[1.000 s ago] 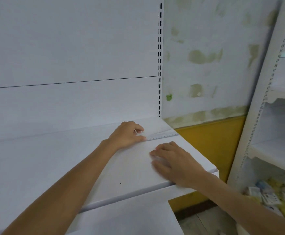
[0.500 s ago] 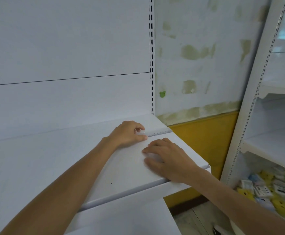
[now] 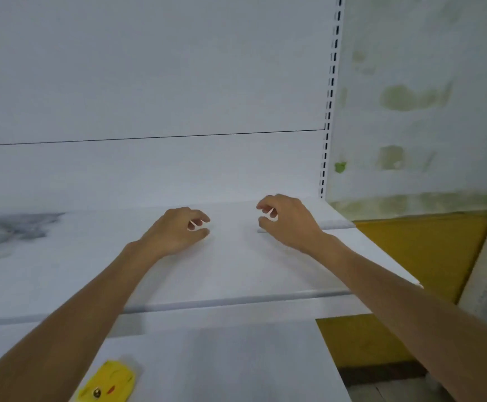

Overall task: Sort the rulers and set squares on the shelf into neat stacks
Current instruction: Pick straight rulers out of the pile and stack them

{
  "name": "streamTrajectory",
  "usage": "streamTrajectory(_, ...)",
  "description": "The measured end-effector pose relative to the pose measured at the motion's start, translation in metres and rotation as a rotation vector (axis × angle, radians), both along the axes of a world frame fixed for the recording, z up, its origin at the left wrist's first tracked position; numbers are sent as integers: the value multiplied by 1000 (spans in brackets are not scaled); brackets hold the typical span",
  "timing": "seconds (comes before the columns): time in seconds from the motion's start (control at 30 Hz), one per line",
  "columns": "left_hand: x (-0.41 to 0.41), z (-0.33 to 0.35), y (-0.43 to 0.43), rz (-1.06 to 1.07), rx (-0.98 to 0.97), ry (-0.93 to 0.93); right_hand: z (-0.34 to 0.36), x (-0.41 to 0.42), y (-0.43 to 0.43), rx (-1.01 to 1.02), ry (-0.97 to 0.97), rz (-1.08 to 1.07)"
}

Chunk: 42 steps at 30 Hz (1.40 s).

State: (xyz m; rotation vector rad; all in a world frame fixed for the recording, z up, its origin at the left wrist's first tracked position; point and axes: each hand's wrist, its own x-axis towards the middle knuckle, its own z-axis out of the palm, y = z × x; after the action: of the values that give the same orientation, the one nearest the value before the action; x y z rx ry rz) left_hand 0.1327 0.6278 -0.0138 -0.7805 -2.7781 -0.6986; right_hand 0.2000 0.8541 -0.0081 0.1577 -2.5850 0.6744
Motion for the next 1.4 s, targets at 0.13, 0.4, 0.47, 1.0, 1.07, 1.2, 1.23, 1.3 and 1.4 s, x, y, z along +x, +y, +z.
streamTrajectory(0.13,22,8,-107,169,46,32,25,-27,-91,-28,44,149)
streamTrajectory(0.4,56,9,-309,399,157,81,33,-50,-299,-61,8,370)
streamTrajectory(0.47,58,6,-349,428,168,91,31,-54,-340,-31,-12,405)
streamTrajectory(1.0,6,-9,-541,426,81,124,18,-123,-495,31,-50,397)
streamTrajectory(1.07,-8,-8,-552,431,54,115,21,-138,-498,35,-55,387)
streamTrajectory(1.2,-32,-5,-571,410,12,55,35,-176,-513,76,-86,369)
streamTrajectory(1.23,-39,-6,-577,405,2,54,35,-187,-522,91,-93,369)
streamTrajectory(1.3,-50,-8,-587,405,5,70,30,-200,-538,98,-111,384)
streamTrajectory(1.4,-69,-11,-602,414,-33,77,15,-212,-563,145,-195,410)
